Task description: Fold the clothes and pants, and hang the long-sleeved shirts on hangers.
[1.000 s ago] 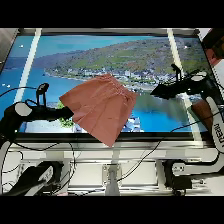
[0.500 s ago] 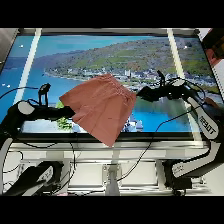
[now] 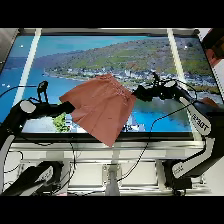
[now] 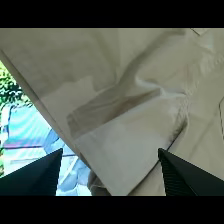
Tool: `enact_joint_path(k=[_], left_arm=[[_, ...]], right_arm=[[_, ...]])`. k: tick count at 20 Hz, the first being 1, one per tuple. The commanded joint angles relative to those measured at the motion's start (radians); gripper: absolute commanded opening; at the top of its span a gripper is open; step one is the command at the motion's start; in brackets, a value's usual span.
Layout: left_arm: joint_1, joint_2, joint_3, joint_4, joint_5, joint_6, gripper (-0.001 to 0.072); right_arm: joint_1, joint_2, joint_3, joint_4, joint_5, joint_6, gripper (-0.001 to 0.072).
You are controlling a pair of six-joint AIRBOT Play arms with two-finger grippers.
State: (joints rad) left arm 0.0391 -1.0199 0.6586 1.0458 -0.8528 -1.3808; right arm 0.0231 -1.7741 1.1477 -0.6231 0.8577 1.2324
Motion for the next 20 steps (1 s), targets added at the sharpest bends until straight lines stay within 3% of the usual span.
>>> enact_joint_path(k=[1,2,3,5,15,16,20], left_arm=[[0.003,-0.035,0.0,0.009,0.051,-0.011,0.0699],[0.005,-0.05,0.0,0.008,0.084,-0.015,0.0698],[0.008,-0.067,0.0,0.008,0.117,-0.059,0.0696],[0.008,-0.117,0.0,0.008,0.137,-0.138,0.0697],[0.006,-0.296,0.0,-0.056,0.107,-0.136,0.0696],[0.003,-0.296,0.0,-0.075,0.121,-0.119,0.0657],[-0.032,-0.296,0.0,-0.158,0.292,-0.092,0.0189]], right_arm=[[0.004,-0.01,0.001,-0.004,-0.013,0.009,0.0159],[0.004,-0.009,0.001,-0.005,-0.013,0.005,0.0032],[0.004,-0.009,0.001,-0.005,-0.013,0.005,0.002],[0.004,-0.009,0.001,-0.006,-0.013,0.005,0.002],[0.004,-0.009,0.001,-0.01,-0.01,0.005,0.002],[0.004,-0.009,0.001,-0.013,-0.01,0.004,0.002],[0.004,-0.008,0.002,-0.013,-0.005,0.002,0.0019]])
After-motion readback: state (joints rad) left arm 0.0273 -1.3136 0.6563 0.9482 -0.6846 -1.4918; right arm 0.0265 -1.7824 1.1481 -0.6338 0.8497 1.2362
